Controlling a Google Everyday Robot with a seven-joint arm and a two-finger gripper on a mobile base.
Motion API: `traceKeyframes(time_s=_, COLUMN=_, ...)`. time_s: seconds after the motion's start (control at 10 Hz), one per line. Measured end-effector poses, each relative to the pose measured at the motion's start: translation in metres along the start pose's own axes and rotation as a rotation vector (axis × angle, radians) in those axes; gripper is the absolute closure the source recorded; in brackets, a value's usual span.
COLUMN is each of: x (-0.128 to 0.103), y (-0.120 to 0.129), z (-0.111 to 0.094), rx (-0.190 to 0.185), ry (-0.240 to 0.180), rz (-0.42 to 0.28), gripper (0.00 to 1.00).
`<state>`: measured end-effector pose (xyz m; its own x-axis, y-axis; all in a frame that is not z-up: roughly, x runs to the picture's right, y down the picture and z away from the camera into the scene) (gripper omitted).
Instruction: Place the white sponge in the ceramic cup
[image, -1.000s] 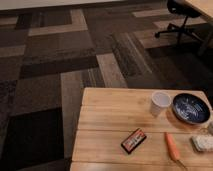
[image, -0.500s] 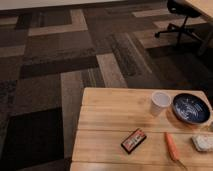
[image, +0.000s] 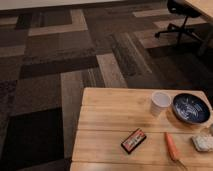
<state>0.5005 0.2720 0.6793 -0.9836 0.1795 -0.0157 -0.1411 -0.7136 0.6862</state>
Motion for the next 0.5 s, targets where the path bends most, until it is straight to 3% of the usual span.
traceKeyframes(time_s=0.5, x=-0.0058, y=-0.0008, z=0.0103, rx=0.016, ry=0.010, rz=0.007, gripper=0.35)
